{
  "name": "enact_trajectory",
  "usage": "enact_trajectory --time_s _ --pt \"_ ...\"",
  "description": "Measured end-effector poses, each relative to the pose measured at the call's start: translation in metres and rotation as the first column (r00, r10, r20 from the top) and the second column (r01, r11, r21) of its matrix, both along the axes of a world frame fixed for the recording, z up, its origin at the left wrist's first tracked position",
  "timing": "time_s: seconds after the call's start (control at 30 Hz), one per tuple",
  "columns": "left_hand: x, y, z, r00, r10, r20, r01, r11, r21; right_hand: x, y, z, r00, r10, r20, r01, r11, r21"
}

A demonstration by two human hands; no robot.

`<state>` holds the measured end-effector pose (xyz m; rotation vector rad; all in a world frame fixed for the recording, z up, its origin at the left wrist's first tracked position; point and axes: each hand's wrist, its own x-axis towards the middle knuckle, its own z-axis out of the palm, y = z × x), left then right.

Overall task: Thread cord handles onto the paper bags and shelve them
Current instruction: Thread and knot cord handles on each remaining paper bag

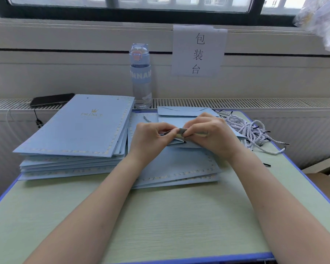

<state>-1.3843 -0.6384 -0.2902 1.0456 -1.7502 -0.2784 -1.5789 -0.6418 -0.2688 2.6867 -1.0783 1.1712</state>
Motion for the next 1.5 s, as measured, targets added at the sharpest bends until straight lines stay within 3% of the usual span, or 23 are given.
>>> enact_trajectory --time_s 0.2,0.4,0.5,0.73,0.87,1.17,1.27,1.4,1.5 --pt "0.009 -0.004 0.003 0.999 0.024 -0.040 -0.022 0.999 0.035 -0.009 -0.001 0.003 1.000 -0.021 0.023 0.020 0.998 0.052" --pt "0.015 -0.006 0.007 0.998 0.040 -0.055 -0.041 0.999 -0.016 -0.021 0.001 0.011 0.981 -0.167 0.098 0.135 0.952 0.276" --pt "0.016 -0.007 0.006 0.997 0.063 -0.051 -0.065 0.997 -0.047 -0.024 0.004 0.015 0.975 -0.171 0.141 0.123 0.948 0.294" --pt "0.015 -0.007 0.005 0.979 0.206 0.006 -0.203 0.970 -0.134 -0.034 0.008 0.023 0.912 -0.261 0.316 0.076 0.866 0.495" --pt "0.017 -0.009 0.005 0.960 0.280 -0.014 -0.280 0.955 -0.102 -0.047 0.007 0.025 0.868 -0.312 0.387 0.077 0.853 0.516" --pt "0.020 -0.011 0.008 0.937 0.343 -0.071 -0.346 0.938 -0.027 -0.069 0.001 0.024 0.820 -0.419 0.390 0.201 0.849 0.489" --pt "0.022 -0.011 0.011 0.924 0.361 -0.123 -0.363 0.932 0.009 -0.079 -0.002 0.023 0.772 -0.500 0.394 0.327 0.842 0.429" --pt "0.022 -0.011 0.012 0.905 0.385 -0.184 -0.384 0.923 0.043 -0.097 -0.004 0.018 0.669 -0.675 0.312 0.577 0.736 0.354" --pt "0.020 -0.011 0.012 0.903 0.391 -0.180 -0.392 0.920 0.031 -0.100 -0.002 0.018 0.620 -0.728 0.293 0.632 0.685 0.363"
